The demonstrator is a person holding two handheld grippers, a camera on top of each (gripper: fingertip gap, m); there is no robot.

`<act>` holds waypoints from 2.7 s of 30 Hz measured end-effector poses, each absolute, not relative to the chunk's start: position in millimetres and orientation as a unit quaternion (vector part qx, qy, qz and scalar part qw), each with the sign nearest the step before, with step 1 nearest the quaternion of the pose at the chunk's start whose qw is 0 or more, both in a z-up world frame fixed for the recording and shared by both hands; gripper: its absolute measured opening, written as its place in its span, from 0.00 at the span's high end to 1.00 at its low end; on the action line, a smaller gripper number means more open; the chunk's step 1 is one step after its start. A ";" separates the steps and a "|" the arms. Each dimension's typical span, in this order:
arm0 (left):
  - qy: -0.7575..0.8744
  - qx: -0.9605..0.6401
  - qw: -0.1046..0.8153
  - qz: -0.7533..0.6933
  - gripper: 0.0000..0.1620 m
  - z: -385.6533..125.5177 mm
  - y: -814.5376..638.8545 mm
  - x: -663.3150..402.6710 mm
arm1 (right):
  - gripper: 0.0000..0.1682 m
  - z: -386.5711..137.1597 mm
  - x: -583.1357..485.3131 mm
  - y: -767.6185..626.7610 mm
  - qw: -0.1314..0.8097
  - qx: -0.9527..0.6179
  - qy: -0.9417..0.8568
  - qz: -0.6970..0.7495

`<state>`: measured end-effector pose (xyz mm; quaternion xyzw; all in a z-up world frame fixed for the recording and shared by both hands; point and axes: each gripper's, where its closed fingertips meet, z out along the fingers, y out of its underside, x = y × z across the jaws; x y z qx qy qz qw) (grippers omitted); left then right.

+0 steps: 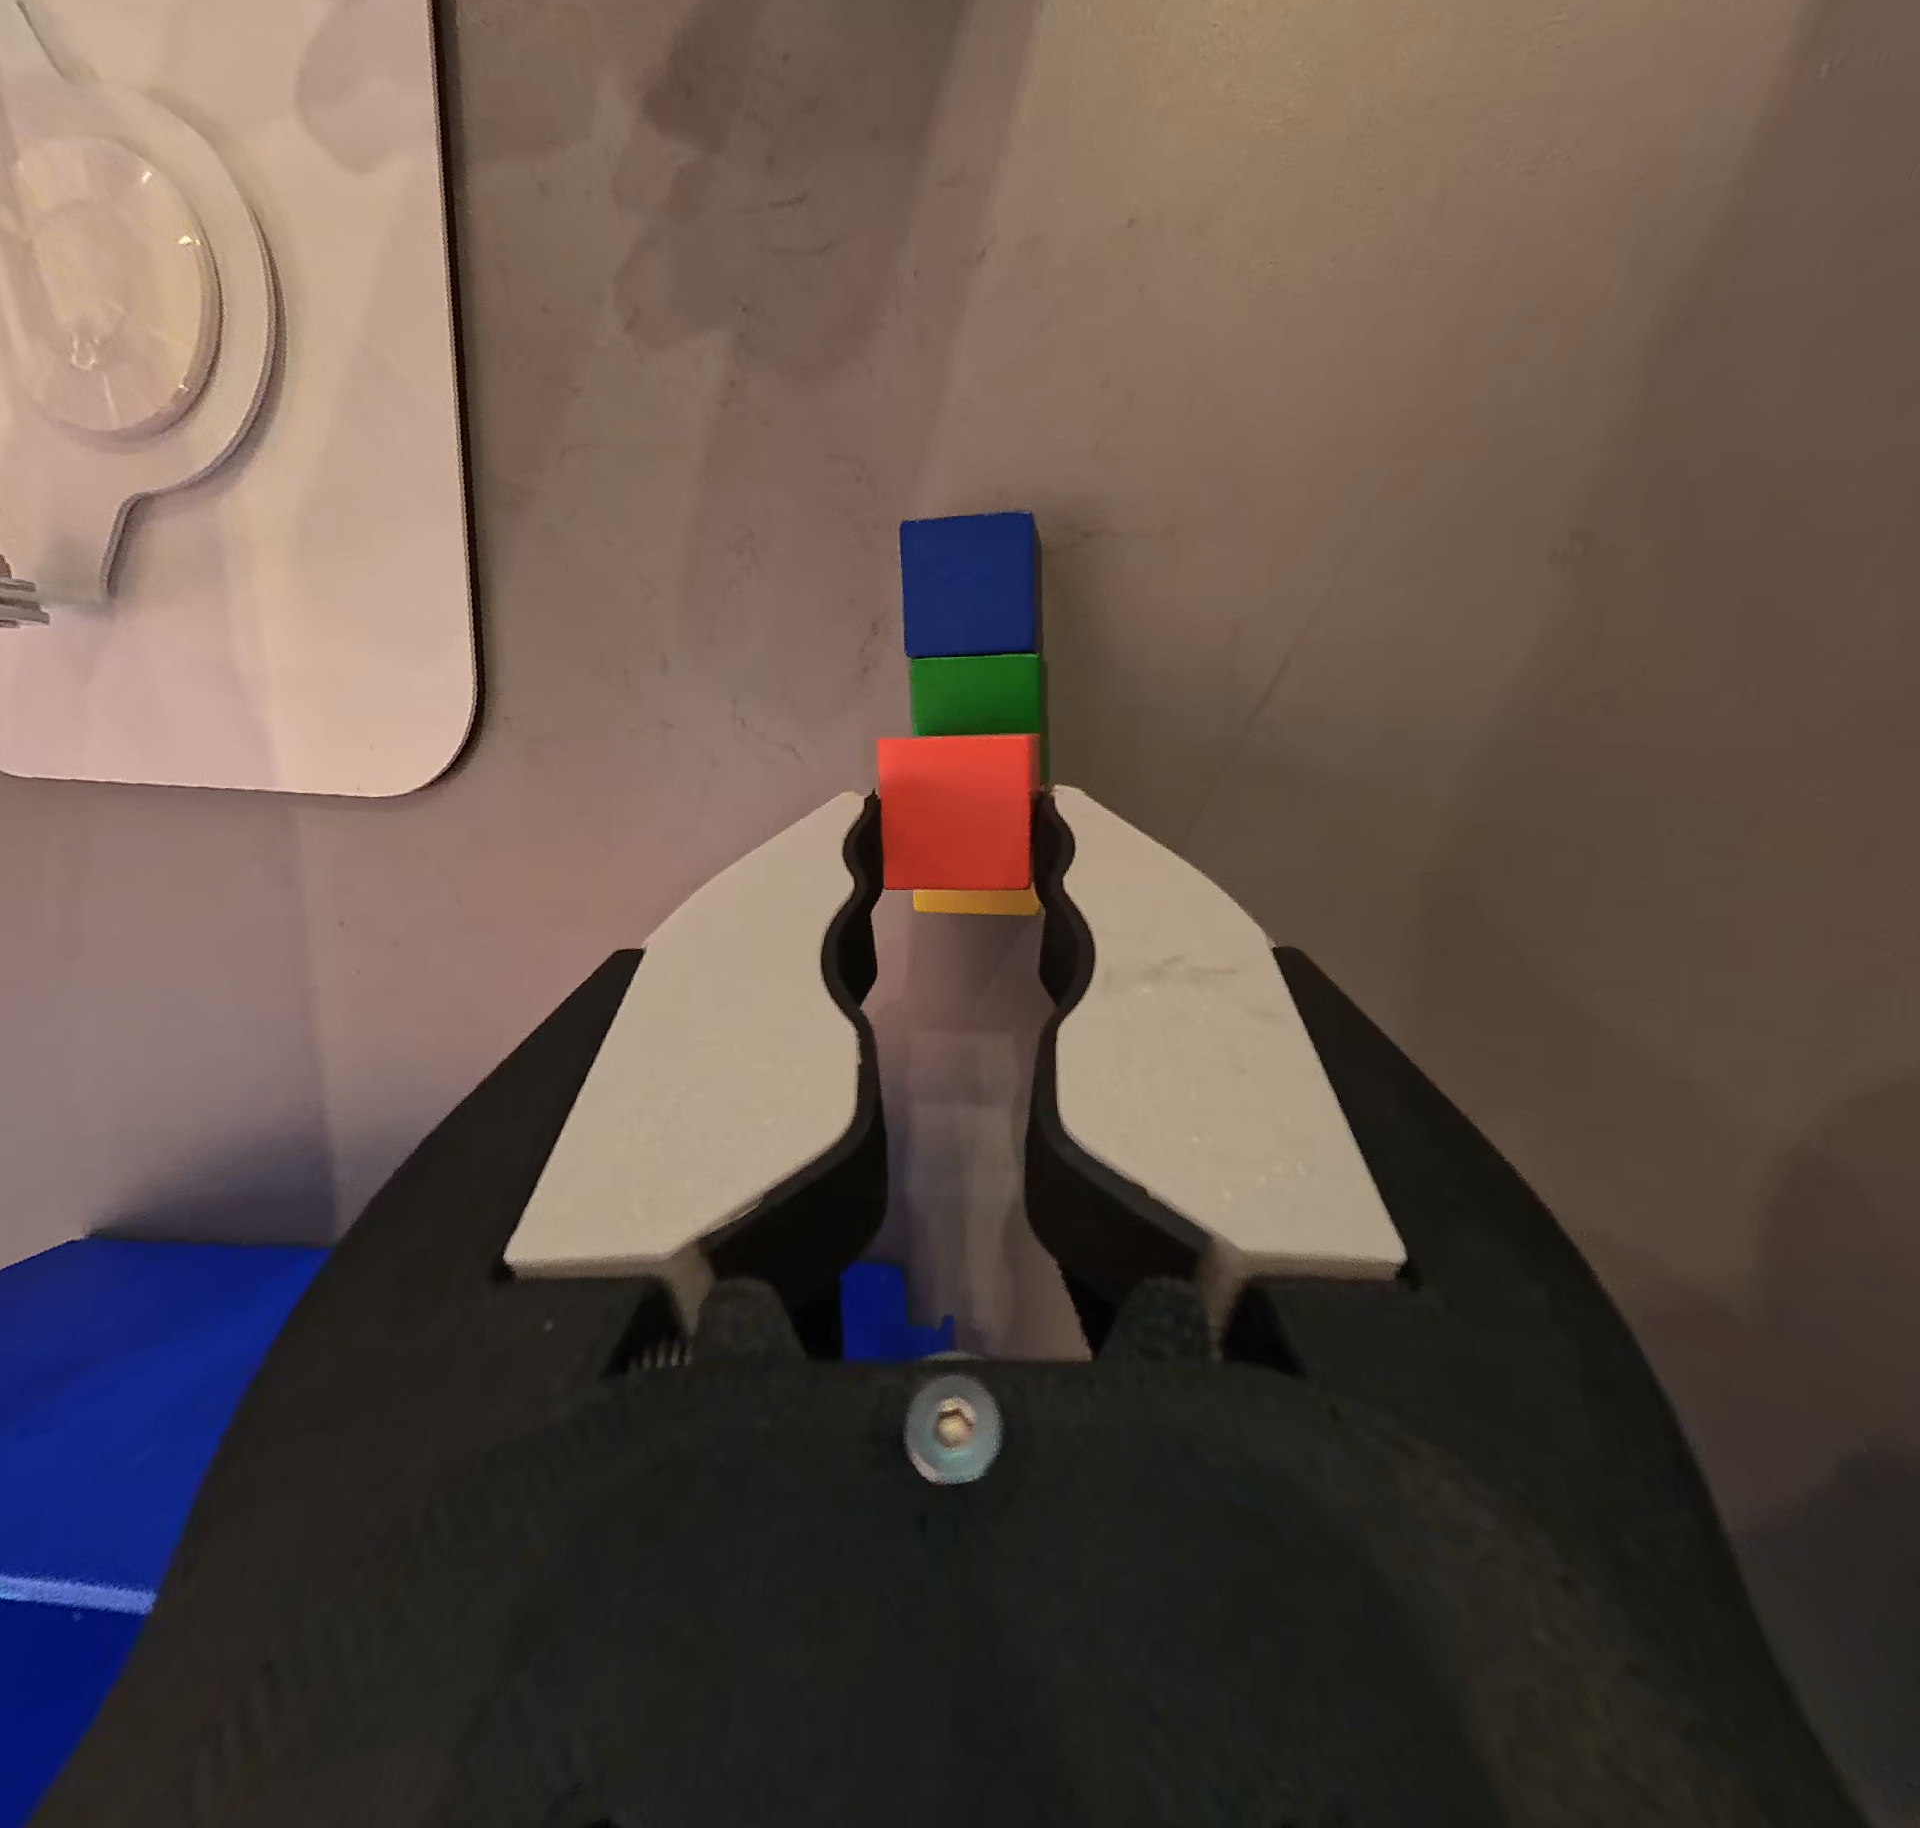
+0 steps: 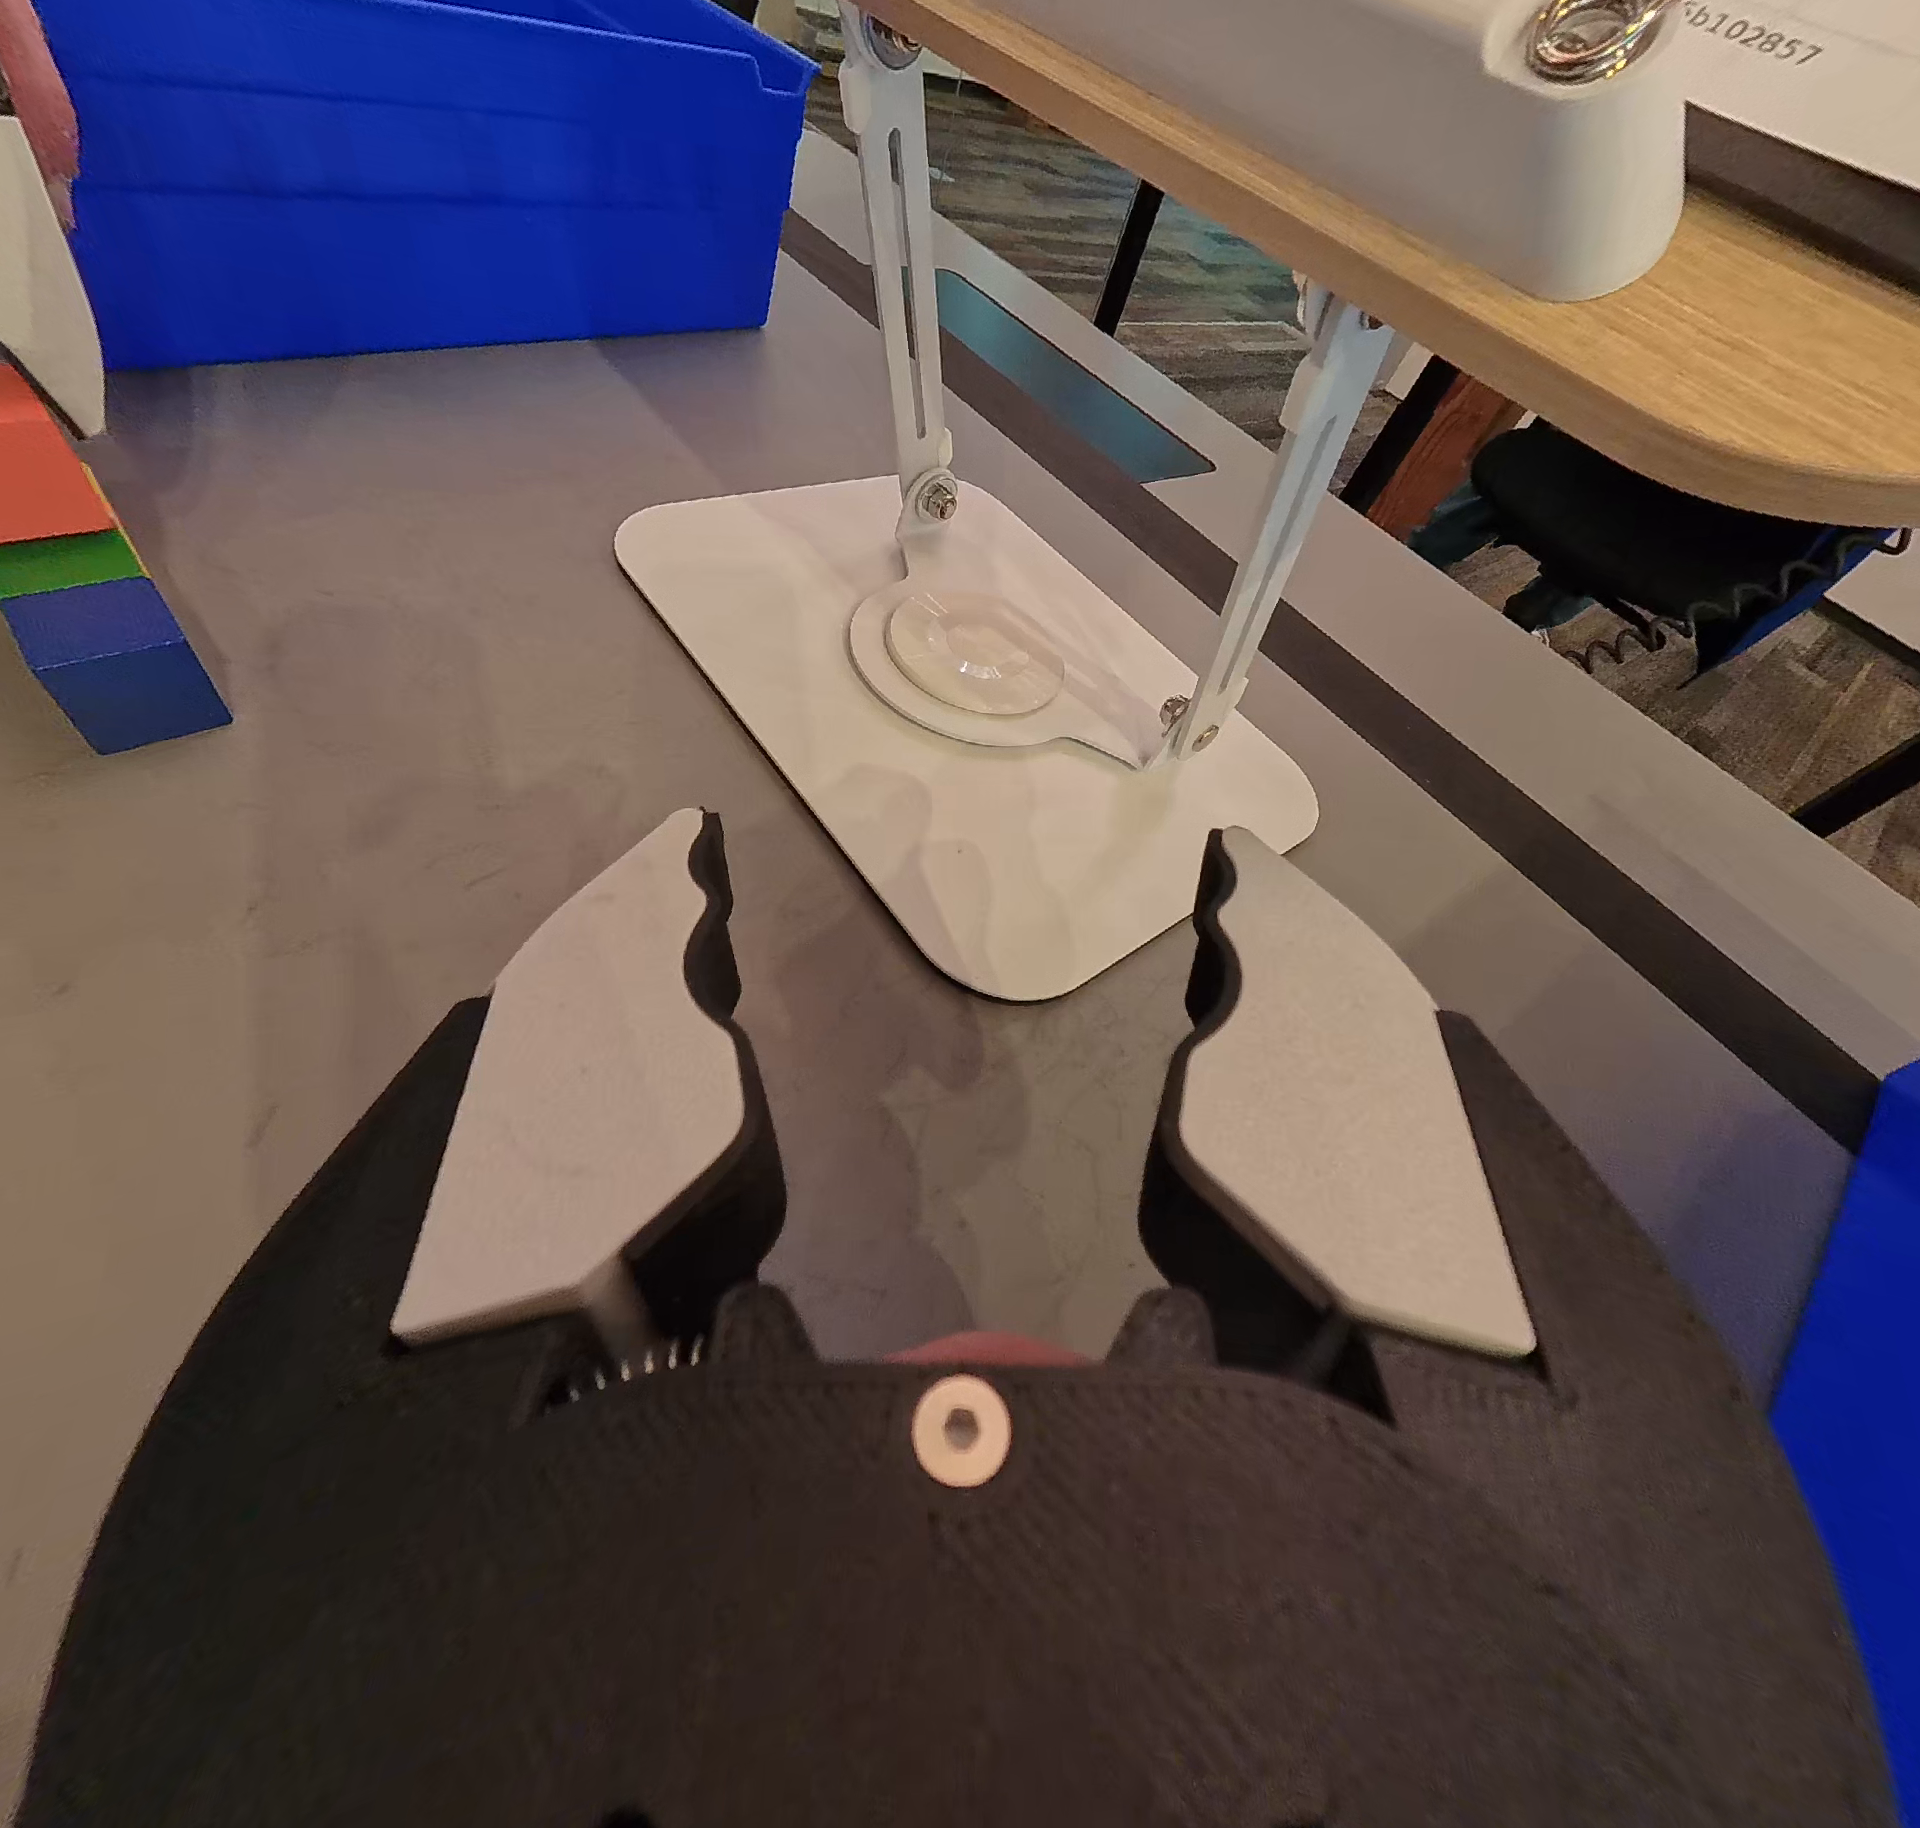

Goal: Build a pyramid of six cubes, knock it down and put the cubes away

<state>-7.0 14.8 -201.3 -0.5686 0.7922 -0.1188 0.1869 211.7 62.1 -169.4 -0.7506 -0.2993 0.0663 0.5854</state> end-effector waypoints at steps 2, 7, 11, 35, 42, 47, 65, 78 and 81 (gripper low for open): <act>0.793 -0.568 0.187 -0.117 0.83 -201.8 15.1 -6.9 | 0.49 -169.5 211.6 62.2 0.585 -0.751 -0.299 0.066; 0.795 -0.567 0.182 -0.118 0.83 -202.5 14.6 -6.6 | 0.49 -169.7 211.5 62.1 0.585 -0.751 -0.300 0.066; 0.796 -0.567 0.178 -0.117 0.83 -203.4 14.3 -6.2 | 0.49 -169.7 211.4 62.1 0.585 -0.751 -0.300 0.066; 0.793 -0.569 0.181 -0.123 0.76 -201.9 13.7 -5.8 | 0.49 -169.5 211.2 62.1 0.585 -0.750 -0.300 0.066; 0.782 -0.563 0.231 -0.138 0.71 -162.3 7.3 -5.7 | 0.49 -169.0 211.4 62.1 0.586 -0.750 -0.299 0.067; 0.730 -0.585 0.339 -0.097 0.76 -87.1 64.2 -40.0 | 0.49 -169.0 211.5 62.3 0.586 -0.750 -0.298 0.068; 0.692 -0.680 0.242 0.021 0.77 -214.3 302.4 -112.5 | 0.49 -168.0 212.5 62.3 0.587 -0.750 -0.294 0.078; 0.714 -0.673 0.193 0.024 0.79 -214.0 267.4 -122.7 | 0.49 -168.2 212.1 62.1 0.586 -0.750 -0.295 0.078; 0.717 -0.669 0.191 0.029 0.72 -212.8 268.6 -126.9 | 0.49 -168.9 211.6 62.0 0.585 -0.750 -0.298 0.076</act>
